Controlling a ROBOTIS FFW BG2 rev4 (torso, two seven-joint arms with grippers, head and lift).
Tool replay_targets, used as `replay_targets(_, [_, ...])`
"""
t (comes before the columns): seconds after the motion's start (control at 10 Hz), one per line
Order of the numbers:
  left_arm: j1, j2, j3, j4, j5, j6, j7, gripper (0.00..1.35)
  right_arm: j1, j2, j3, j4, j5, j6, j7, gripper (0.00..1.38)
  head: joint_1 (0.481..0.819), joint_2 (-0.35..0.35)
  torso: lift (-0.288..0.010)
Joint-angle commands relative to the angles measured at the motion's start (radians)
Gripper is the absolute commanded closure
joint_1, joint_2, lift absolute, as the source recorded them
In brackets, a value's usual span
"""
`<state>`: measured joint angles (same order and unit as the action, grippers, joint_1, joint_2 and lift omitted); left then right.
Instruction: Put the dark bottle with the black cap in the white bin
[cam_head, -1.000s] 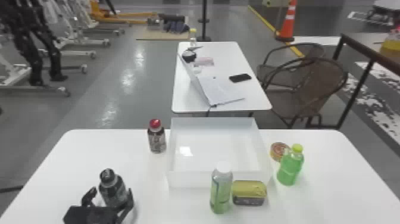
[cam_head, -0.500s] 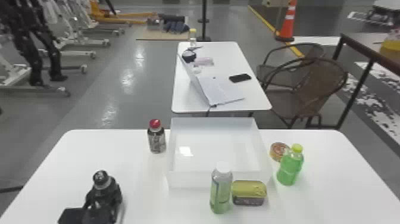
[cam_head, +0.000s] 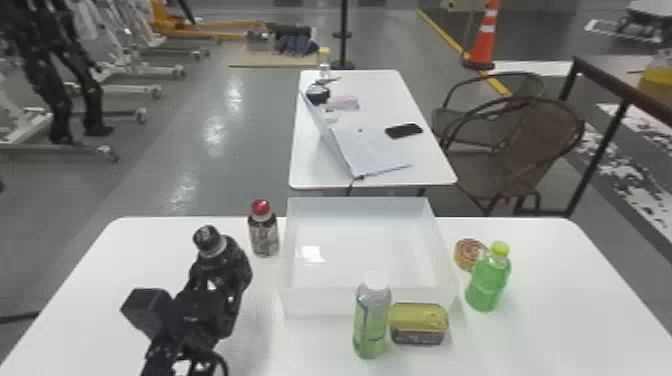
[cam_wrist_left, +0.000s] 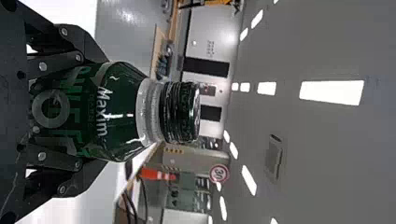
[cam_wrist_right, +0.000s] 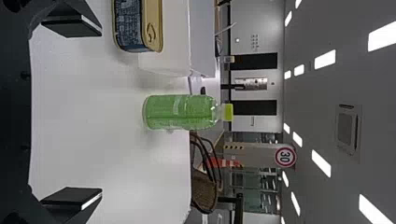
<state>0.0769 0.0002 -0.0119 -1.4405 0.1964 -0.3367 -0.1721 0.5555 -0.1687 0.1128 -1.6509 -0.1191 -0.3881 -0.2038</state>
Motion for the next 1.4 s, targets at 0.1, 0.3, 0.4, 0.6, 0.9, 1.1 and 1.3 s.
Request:
replay_targets(0.1, [-0.117,0.011,-0.106,-0.012,0.116,0.111,-0.047,1.02,-0.011,-0.002,0.005,0.008,-0.005,0.000,0.006,0.09,0.549,0.000,-0.100])
replay_targets(0.3, [-0.232,0.001,-0.138,0.072,0.113,0.205,-0.167,1.02,-0.017,-0.002,0.007,0.013,-0.008,0.000,0.009,0.09,0.549,0.000,-0.100])
replay_targets(0.4, [-0.289,-0.003,-0.152,0.134,0.115,0.257,-0.216,1.02,-0.020,-0.002,0.008,0.016,-0.010,0.000,0.009,0.09,0.549,0.000,-0.100])
replay_targets(0.6, [-0.362,-0.003,-0.155,0.262,0.113,0.280,-0.277,1.00,-0.025,0.000,0.011,0.020,-0.014,0.000,0.009,0.09,0.549,0.000,-0.100])
replay_targets(0.9, [-0.353,-0.003,-0.149,0.295,0.136,0.286,-0.256,0.19,-0.026,-0.002,0.011,0.023,-0.022,0.000,0.014,0.09,0.549,0.000,-0.100])
replay_targets(1.1, [-0.351,-0.003,-0.137,0.295,0.121,0.266,-0.253,0.12,-0.026,-0.002,0.011,0.023,-0.024,0.000,0.014,0.09,0.549,0.000,-0.100])
replay_targets(1.3, [-0.307,-0.003,-0.102,0.281,0.107,0.105,-0.242,0.12,-0.022,-0.003,0.011,0.019,-0.022,0.000,0.015,0.09,0.549,0.000,-0.100])
